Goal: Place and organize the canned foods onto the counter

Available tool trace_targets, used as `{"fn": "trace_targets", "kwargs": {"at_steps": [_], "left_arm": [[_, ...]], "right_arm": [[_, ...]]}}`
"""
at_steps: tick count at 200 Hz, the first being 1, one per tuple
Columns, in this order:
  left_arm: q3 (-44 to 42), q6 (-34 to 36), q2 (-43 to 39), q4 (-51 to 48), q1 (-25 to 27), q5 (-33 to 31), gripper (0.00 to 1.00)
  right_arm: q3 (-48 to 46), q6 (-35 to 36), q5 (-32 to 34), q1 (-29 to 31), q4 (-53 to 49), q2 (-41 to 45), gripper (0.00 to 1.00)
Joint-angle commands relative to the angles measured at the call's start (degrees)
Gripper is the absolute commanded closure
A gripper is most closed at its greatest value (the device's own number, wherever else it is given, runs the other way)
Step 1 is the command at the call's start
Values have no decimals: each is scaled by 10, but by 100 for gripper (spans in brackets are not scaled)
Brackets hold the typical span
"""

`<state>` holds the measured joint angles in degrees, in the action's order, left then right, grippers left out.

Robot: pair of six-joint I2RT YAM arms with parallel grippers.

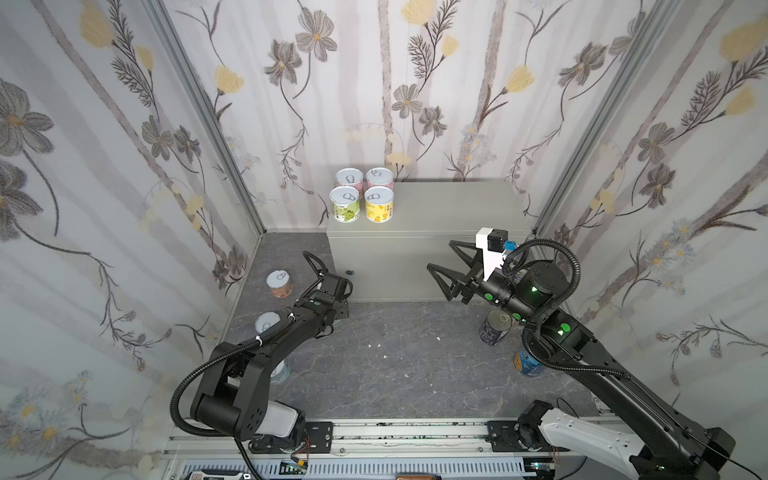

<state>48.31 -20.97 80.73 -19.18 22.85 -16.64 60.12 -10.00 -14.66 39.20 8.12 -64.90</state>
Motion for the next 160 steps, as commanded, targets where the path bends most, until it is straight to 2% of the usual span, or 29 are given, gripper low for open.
{"fn": "trace_targets", "kwargs": {"at_steps": [1,40,67,98,127,160], "left_arm": [[26,19,-24,-53,20,-12,40],[75,30,-38,-131,80,22,40],[85,6,-32,-138,143,23,40],[126,-13,14,-144,228,6,41],[192,-15,41,-164,279,-3,41],[309,-1,83,-213,326,-28,42]], "right_arm": [[6,-2,3,-1,9,6,6],[-8,-11,10,-10,-12,24,6],[-36,-24,20,-23,-22,56,6],[-65,-46,36,-54,-46,93,6],[-93,-63,31,-98,-76,120,6],[-123,-77,14,-145,-97,146,6]]}}
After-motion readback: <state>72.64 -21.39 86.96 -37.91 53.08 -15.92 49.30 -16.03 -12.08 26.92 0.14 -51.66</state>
